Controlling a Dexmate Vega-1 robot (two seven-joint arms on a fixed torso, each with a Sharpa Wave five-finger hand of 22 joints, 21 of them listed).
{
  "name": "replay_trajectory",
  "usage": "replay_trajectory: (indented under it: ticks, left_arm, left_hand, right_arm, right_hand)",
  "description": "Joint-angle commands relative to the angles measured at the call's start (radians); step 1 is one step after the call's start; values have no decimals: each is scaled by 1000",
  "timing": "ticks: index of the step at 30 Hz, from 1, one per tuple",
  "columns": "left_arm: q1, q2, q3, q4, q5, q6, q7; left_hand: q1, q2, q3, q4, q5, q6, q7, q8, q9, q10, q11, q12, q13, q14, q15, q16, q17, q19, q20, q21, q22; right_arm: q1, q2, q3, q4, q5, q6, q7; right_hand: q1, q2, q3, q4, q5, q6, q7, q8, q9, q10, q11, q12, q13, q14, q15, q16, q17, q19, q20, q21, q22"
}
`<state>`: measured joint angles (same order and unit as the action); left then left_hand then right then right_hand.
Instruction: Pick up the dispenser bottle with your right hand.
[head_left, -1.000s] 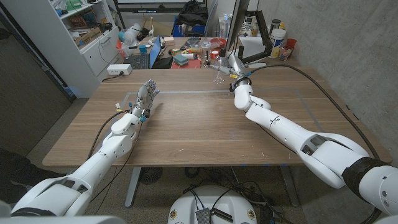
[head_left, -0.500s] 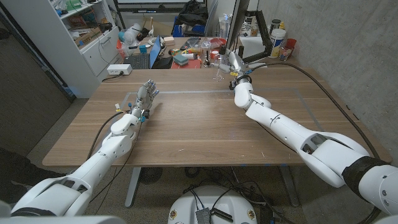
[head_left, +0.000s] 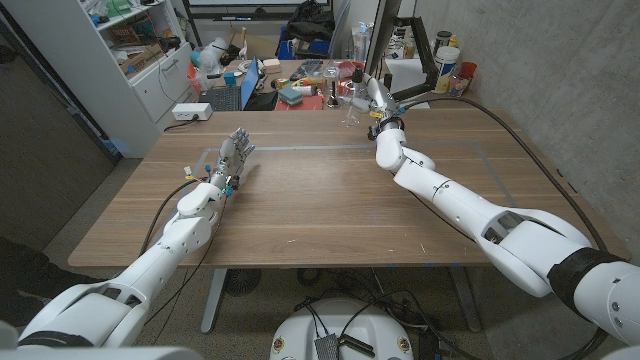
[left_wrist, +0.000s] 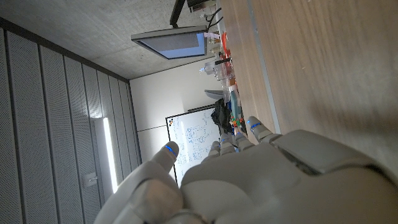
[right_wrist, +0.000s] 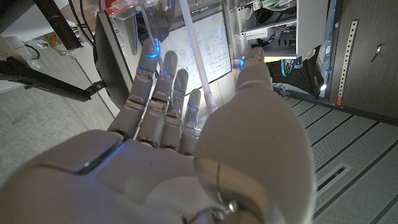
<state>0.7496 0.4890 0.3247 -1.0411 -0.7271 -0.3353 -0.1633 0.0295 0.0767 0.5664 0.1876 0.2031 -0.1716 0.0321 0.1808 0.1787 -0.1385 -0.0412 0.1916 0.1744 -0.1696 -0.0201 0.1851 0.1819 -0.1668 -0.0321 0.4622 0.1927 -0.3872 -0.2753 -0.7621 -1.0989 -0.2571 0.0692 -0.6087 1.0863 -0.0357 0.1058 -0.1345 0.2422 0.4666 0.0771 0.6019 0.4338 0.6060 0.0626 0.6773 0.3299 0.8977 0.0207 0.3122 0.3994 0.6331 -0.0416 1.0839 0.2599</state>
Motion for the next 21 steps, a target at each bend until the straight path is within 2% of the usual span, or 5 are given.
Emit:
replay_trajectory:
  ticks: [1,21]
  left_arm:
    - [-1,-2,-3,6,-3,-4,-2]
    - [12,2,-3,-16,0,-1,11]
  left_hand:
    - [-5,97,0,0,6,-23,-6,7,2,-5,-5,5,5,-55,-1,4,2,-59,-51,-1,3]
    - [-5,97,-1,0,6,-23,-7,7,2,-6,-5,5,5,-55,0,4,2,-59,-52,-2,3]
  right_arm:
    - [11,3,-3,10,-8,12,-10]
    - [21,-20,1,-29,-31,-3,-5]
  right_hand:
    - [156,164,7,1,-1,205,-127,8,3,133,-129,11,4,151,-248,-2,6,16,-173,10,1]
    - [162,166,7,3,-2,206,-128,17,-1,135,-127,12,5,154,-248,-9,15,4,-172,27,-6]
